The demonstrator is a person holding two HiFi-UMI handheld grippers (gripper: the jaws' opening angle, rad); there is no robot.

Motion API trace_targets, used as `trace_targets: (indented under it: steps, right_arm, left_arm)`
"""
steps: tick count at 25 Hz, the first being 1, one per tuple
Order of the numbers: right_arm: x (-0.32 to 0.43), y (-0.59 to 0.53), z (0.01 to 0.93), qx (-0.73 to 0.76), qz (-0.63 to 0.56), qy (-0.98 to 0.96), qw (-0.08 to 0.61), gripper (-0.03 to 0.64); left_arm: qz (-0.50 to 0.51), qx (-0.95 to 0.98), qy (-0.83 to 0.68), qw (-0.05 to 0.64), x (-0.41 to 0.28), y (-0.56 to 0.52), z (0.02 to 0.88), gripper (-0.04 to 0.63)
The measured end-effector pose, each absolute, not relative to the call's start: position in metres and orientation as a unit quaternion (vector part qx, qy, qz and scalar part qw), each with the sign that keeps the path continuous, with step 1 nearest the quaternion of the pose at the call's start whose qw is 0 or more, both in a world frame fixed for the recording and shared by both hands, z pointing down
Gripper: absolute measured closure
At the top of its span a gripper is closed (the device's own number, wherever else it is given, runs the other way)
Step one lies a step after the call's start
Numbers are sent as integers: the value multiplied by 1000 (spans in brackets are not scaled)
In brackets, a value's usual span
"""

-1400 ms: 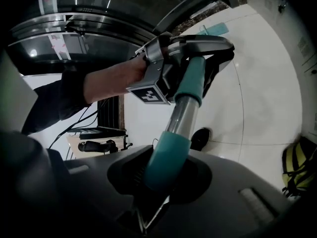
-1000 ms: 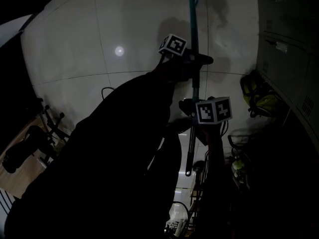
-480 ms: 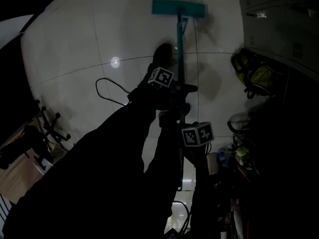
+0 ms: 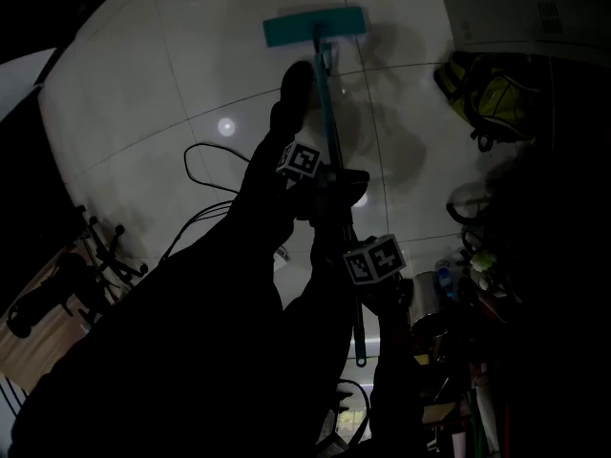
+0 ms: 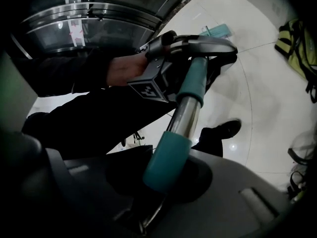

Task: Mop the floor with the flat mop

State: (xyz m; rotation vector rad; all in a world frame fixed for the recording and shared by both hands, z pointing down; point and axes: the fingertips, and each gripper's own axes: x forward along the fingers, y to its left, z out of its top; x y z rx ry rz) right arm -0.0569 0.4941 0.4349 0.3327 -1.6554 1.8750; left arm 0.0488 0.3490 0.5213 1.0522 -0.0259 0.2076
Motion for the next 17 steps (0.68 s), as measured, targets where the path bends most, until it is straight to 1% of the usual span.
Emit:
trace_targets:
  steps: [8,17]
  right_arm:
    - [-65,495,435,140,710,-628,288,512]
    - [-72,484,434,144,712,-625,285,512]
  left_arm:
    - [119,503,2,856,46,353,518,555]
    - [127,499,9,857,41,345,519,555]
